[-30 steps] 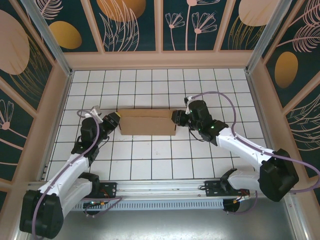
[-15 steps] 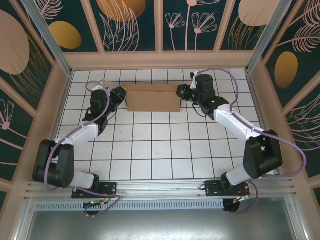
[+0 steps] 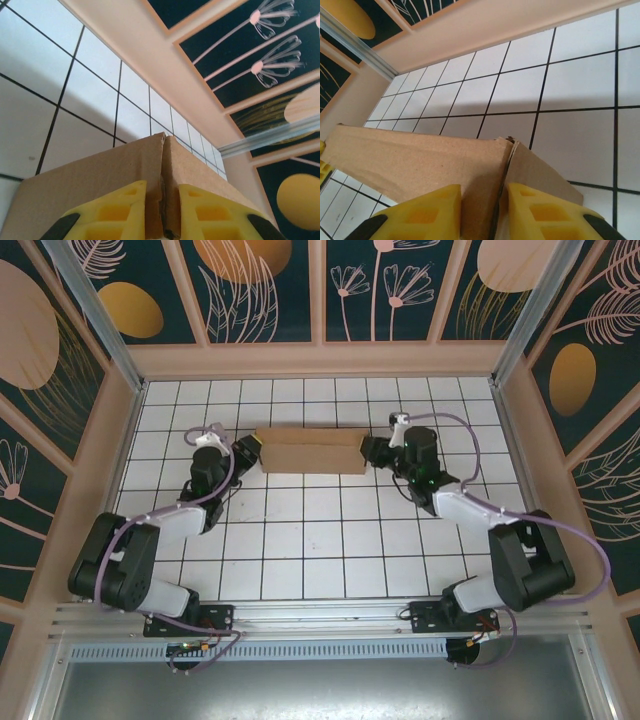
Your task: Fold the paper box
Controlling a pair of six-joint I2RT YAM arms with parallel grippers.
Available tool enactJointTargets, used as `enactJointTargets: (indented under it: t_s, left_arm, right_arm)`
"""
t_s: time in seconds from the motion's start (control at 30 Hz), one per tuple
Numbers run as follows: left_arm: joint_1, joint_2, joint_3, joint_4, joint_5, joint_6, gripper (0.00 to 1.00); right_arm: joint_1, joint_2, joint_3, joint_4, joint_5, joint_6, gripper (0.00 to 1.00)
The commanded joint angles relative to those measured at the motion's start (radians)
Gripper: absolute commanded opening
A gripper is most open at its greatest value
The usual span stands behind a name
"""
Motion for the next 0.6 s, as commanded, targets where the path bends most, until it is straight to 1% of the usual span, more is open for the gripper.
enactJointTargets:
  t_s: [0.0,0.07,0.17,0.2,0.3,0.43,0.57]
  left_arm:
    - [-0.091,-0.064,-0.073,-0.061,0.056,0.041,0.22]
    - [-0.11,-0.103,-0.13,-0.064,0.016,0.03,0.22]
    - [-0.146,-0.129,-0.191,-0.058,-0.026,0.021,0.22]
    - [-0.156,-0.129,-0.201,-0.056,-0.037,0.021,0.23]
    - [-0.181,-0.103,-0.226,-0.034,-0.05,0.013,0.28]
    - [-0.2,-0.011,-0.236,0.022,-0.057,-0.001,0.37]
    - [-0.2,0.084,-0.203,0.054,-0.06,0.005,0.4]
  right_arm:
    - [0.09,-0.073,-0.11,0.011,-0.025,-0.004,0.31]
    - [0.112,-0.128,-0.181,0.02,0.021,0.014,0.32]
    - [0.127,-0.195,-0.285,0.048,0.081,0.051,0.38]
    - [0.127,-0.209,-0.312,0.056,0.091,0.065,0.39]
    - [0.129,-0.231,-0.377,0.081,0.111,0.097,0.44]
    - [0.112,-0.172,-0.377,0.07,0.113,0.11,0.53]
    - [0.043,-0.043,-0.297,0.004,0.061,0.119,0.56]
